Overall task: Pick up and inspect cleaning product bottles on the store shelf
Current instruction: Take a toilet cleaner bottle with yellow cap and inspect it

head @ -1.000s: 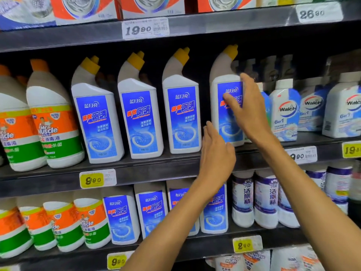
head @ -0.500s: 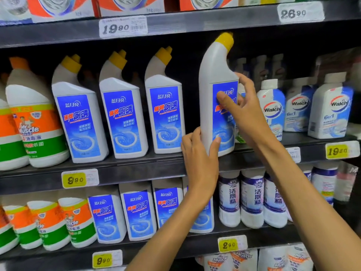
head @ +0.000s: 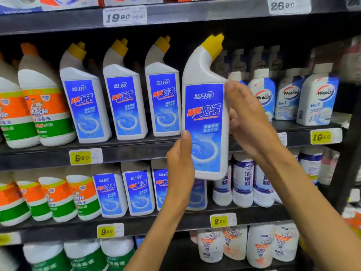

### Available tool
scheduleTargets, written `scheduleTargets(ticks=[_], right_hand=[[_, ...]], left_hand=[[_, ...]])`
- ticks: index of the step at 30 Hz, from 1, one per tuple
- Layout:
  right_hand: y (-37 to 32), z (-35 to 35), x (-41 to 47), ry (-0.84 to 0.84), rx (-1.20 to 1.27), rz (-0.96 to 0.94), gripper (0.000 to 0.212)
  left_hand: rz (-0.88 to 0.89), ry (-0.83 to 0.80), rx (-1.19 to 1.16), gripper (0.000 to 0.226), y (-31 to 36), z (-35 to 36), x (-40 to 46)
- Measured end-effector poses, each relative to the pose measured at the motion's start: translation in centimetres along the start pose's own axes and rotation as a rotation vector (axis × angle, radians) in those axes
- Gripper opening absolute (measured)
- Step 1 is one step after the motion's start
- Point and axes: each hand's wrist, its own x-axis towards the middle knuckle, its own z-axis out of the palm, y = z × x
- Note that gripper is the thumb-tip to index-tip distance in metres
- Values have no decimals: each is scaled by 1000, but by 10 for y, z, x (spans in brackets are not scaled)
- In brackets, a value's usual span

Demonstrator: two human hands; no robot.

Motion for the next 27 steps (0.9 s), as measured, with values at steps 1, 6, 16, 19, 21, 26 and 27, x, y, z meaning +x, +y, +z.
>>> scheduleTargets(ticks=[1, 6, 16, 19, 21, 26, 27], right_hand=[[-1, -1, 0, -39, 22, 35, 62], [2, 6, -6, -197, 382, 286, 73], [23, 23, -33, 58, 34, 129, 8], [24, 23, -38, 36, -50, 133, 8], [23, 18, -40, -15, -11, 146, 13], [24, 3, -37, -158, 308, 254, 24], [25, 3, -36, -165, 388, 308, 25]], left_hand=[[-89, -61, -78, 42, 1, -5, -5], [-421, -265, -281, 44, 0, -17, -41], [-359, -312, 113, 69, 6, -42, -72], [-414, -334, 65, 63, 5, -45, -78], [-511, -371, -84, 70, 5, -50, -79], [-689, -544, -674, 73, 6, -50, -83], [-702, -567, -700, 68, 7, -44, -84]])
